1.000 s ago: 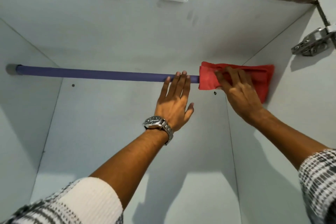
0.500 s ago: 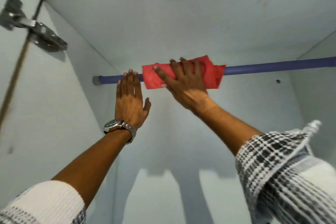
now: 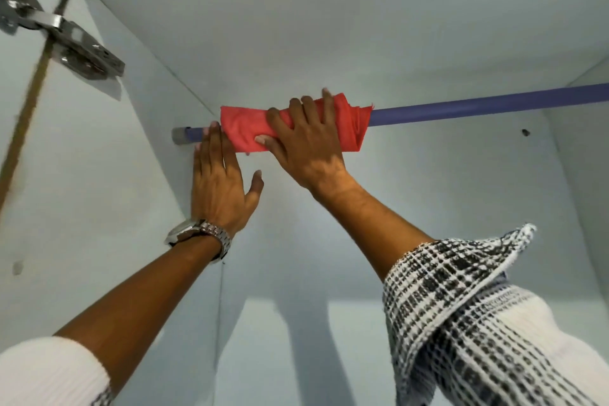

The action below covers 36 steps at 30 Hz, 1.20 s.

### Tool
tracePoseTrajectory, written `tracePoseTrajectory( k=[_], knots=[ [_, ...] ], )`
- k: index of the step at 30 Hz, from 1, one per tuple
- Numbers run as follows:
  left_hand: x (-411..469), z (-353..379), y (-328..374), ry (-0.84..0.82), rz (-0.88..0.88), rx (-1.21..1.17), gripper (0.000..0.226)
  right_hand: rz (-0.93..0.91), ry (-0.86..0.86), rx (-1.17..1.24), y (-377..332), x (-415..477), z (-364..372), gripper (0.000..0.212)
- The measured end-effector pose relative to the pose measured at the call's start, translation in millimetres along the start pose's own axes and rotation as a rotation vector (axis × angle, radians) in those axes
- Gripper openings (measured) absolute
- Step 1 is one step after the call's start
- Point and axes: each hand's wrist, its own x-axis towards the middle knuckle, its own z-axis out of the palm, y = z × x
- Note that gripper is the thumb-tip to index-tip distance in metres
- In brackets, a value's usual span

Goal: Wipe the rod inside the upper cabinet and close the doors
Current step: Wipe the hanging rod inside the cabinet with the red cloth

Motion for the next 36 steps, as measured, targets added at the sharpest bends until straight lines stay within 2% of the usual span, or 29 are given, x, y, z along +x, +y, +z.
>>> tracePoseTrajectory(
  k=[4,9,14,18,21,25,32,36],
  knots=[
    [-1.1,0.9,72.6,0.053,0.108,-0.139,0.088,0.059,0.073,-0.094,80.2,-37.8,-15.3,0.058],
    [4.1,5.1,208.0,0.032,0.205,-0.245,0.093,0.094,0.064,-0.231,224.3,-94.9,-46.0,0.055],
    [10.1,6.9,341.2,0.029,0.275,-0.323,0.094,0.142,-0.032,-0.362,340.2,-145.0,-89.5,0.056],
    [11.3,4.1,390.6,0.005,0.255,-0.351,0.095,0.127,-0.136,-0.428,378.1,-158.8,-114.4,0.059],
    [12.9,6.1,375.4,0.022,0.284,-0.311,0.092,0.135,-0.166,-0.412,367.0,-153.1,-113.3,0.057],
    [14.8,9.2,308.0,0.097,0.305,-0.263,0.086,0.086,-0.111,-0.353,322.2,-138.9,-93.3,0.057],
    [8.5,2.3,125.6,0.037,0.244,-0.005,0.083,0.005,0.002,-0.224,154.1,-69.5,-38.8,0.055],
    [6.2,-13.1,30.8,-0.081,0.109,0.197,0.085,-0.027,0.044,-0.162,51.5,-32.5,-10.2,0.054]
  ],
)
